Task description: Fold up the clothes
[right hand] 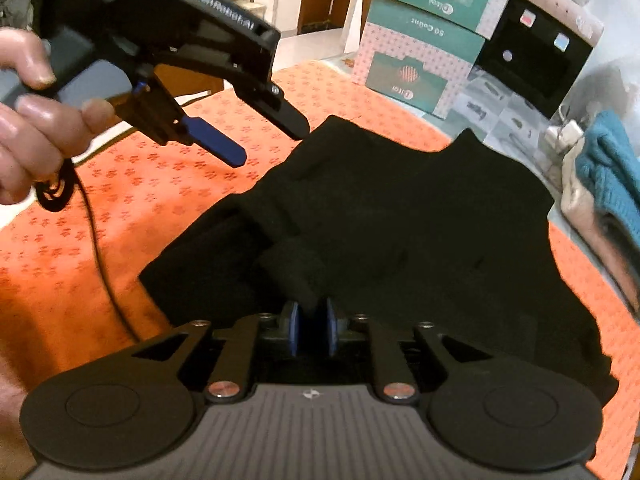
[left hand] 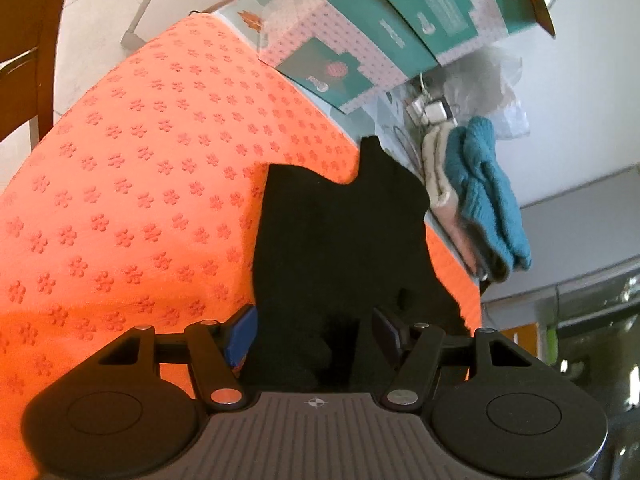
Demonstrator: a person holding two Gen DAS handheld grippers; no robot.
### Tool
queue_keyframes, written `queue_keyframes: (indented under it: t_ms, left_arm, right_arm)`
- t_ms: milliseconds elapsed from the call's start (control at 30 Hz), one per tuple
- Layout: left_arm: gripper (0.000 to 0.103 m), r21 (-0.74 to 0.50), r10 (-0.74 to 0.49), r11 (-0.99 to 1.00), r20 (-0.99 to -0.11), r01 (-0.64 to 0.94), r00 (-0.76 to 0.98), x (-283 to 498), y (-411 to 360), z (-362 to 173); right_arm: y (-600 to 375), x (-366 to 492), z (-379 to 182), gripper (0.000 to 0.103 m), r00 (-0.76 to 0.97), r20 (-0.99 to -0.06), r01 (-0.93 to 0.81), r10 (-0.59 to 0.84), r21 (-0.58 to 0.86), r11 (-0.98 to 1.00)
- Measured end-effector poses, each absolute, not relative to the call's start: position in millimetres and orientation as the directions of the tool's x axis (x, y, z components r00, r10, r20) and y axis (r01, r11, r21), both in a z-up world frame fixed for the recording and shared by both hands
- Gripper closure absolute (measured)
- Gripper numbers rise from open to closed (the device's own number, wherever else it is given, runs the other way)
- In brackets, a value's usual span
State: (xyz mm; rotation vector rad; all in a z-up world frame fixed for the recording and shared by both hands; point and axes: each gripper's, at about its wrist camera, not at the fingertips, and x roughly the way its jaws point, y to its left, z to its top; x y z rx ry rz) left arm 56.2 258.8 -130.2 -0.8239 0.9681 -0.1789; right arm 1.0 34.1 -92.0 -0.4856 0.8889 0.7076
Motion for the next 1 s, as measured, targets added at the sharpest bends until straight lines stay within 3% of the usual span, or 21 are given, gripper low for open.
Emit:
queue_keyframes:
  t_ms: [133, 500, 567, 600, 633, 867, 1000]
  left_arm:
    - [0.039, -0.645, -0.482, 0.751, -0.682, -0.141, 0.55, 60.7, 241.3, -125.7]
    - [0.044, -0.438, -0.445, 0.889, -0.755, 0.135, 0.482, 97.1, 164.4, -129.0]
    - [0.05, -0.413, -0.438, 0.896, -0.766, 0.163, 0.469, 102.2, 153.8, -132.4]
    - [0.071, -0.405, -0.439, 0.897, -0.765, 0.178, 0.471, 102.7, 149.8, -132.1]
    - [0.086, -0.402, -0.445, 0.895, -0.758, 0.196, 0.478, 102.2, 146.4, -130.4]
    - [0.091, -0.383, -0.424, 0.901, -0.688, 0.202, 0.589, 99.5, 162.5, -87.0]
    - [0.091, -0.397, -0.401, 0.907, -0.718, 0.138, 0.569, 109.4, 188.9, -76.8]
  right_arm:
    - [15.3, -3.5, -79.7, 0.069, 0.424, -0.829, -0.703, 0.364, -0.047, 0.71]
    - [-48.2, -3.0, -75.7, 0.069, 0.47, -0.836, -0.465, 0.282, 0.037, 0.885]
    - [-59.9, -3.9, -76.3, 0.069, 0.48, -0.836, -0.426, 0.266, 0.043, 0.904]
    - [-66.3, -4.2, -76.4, 0.069, 0.485, -0.836, -0.405, 0.258, 0.048, 0.913]
    - [-71.4, -3.6, -77.0, 0.069, 0.487, -0.836, -0.386, 0.251, 0.051, 0.921]
    - [-99.5, 5.3, -84.8, 0.069, 0.491, -0.848, -0.269, 0.201, 0.072, 0.96]
    - [-103.0, 13.1, -87.7, 0.069, 0.498, -0.845, -0.246, 0.194, 0.076, 0.966]
